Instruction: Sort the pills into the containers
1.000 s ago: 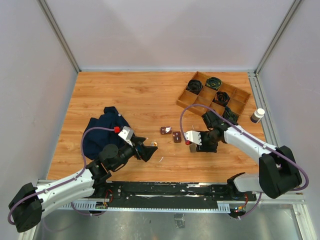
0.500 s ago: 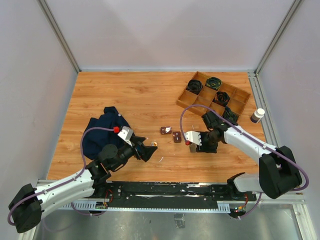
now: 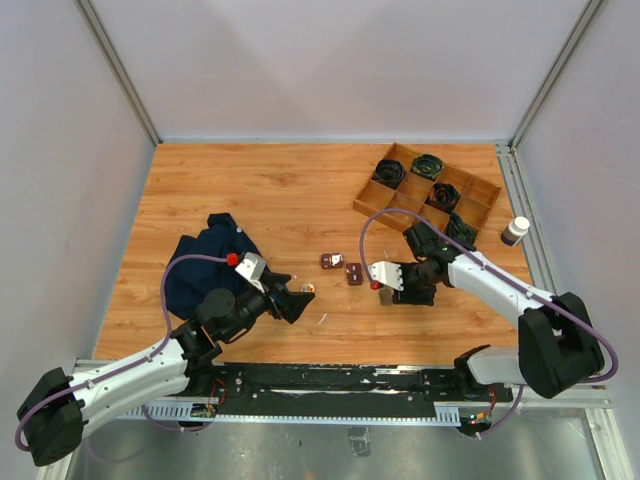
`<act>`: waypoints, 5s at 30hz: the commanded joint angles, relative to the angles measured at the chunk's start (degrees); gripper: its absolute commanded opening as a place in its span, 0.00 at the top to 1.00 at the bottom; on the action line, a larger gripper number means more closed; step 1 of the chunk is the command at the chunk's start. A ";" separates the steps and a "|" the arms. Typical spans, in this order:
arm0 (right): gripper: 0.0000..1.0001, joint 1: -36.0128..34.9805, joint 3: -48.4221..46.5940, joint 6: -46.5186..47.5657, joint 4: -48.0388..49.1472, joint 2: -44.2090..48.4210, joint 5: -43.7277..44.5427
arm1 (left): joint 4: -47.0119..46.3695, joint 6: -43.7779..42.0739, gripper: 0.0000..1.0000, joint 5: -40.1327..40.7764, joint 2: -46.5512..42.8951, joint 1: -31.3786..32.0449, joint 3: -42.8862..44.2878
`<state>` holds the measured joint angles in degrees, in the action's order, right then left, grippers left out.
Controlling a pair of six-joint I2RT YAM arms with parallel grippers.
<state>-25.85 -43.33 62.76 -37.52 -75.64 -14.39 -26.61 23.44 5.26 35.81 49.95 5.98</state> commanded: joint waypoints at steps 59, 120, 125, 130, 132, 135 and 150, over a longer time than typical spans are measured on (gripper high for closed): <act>0.99 -1.88 0.41 -1.48 -0.65 2.47 -1.08 | -0.71 0.11 0.05 -0.34 -0.35 -0.21 -0.53; 0.99 8.63 6.43 -84.40 79.12 14.33 -52.23 | 21.96 0.48 0.18 4.82 24.92 -0.39 20.17; 0.99 13.06 6.41 -83.25 75.85 14.69 -52.54 | 24.62 0.54 0.28 6.22 31.29 -0.40 23.51; 0.99 14.44 6.15 -81.82 73.12 15.62 -53.22 | 27.45 0.14 0.32 8.95 37.07 -0.38 27.41; 0.99 14.52 6.07 -81.79 73.03 15.77 -53.51 | 28.91 -0.09 0.32 10.04 40.12 -0.39 29.21; 0.99 14.78 6.07 -81.61 72.81 15.76 -53.73 | 30.28 -0.40 0.32 10.71 43.63 -0.38 31.99; 0.99 15.74 6.17 -81.74 72.59 15.62 -54.24 | 32.69 -0.60 0.39 12.16 51.18 -0.32 36.43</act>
<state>-11.18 -36.56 -18.41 33.76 -60.90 -67.53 5.89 23.14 16.73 86.17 49.93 40.66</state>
